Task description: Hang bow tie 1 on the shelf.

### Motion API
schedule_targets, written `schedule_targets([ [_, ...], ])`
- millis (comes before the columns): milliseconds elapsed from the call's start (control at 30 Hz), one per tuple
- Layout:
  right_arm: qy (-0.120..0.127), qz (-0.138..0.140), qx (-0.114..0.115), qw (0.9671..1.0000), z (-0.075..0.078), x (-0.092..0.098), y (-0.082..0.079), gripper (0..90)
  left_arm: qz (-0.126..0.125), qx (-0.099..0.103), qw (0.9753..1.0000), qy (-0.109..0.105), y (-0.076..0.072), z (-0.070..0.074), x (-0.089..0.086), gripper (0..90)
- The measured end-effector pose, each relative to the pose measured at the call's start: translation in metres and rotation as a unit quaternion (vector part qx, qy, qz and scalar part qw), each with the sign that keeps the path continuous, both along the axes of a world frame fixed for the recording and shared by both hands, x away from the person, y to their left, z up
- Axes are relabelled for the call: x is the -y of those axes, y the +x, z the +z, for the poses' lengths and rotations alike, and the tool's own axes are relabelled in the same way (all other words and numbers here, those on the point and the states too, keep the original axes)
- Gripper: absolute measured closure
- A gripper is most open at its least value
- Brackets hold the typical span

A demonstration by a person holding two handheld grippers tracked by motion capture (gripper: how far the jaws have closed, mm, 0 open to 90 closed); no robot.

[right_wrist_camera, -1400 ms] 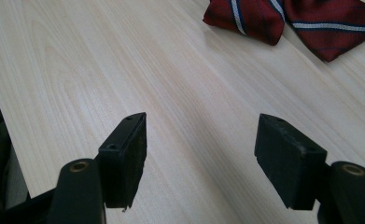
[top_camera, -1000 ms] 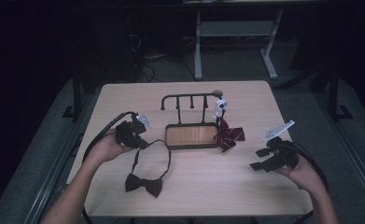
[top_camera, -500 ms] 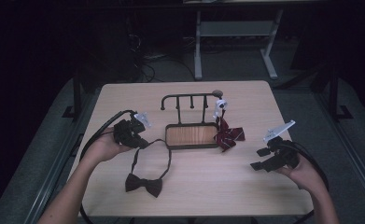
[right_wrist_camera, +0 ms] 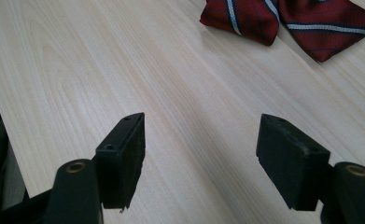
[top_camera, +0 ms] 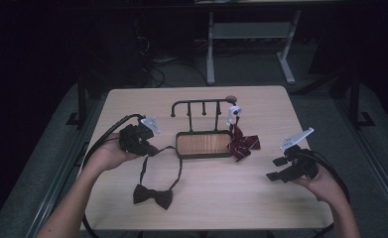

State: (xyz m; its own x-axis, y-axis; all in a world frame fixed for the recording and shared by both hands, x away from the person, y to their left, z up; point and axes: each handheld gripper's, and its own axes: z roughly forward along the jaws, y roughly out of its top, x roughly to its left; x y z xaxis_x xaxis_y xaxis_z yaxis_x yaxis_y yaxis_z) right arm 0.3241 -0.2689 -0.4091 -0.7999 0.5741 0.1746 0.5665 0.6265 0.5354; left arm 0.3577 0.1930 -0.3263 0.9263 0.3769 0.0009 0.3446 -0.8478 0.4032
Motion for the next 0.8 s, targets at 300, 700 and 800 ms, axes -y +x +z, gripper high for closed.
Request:
schedule_targets([
  [300, -0.002, -0.001, 0.002, 1.0000, 0.001, 0.000, 0.000, 32.6, -0.007, 0.010, 0.9999, -0.005, -0.003, 0.011, 0.001, 89.8],
  [700, -0.001, 0.000, 0.000, 1.0000, 0.001, 0.001, 0.000, 32.6, -0.019, 0.015, 0.9997, -0.008, -0.007, 0.025, 0.004, 89.9],
  [800, -0.001, -0.001, 0.000, 1.0000, 0.001, 0.001, 0.000, 32.6, -0.019, 0.020, 0.9995, -0.011, -0.008, 0.030, 0.004, 89.9],
])
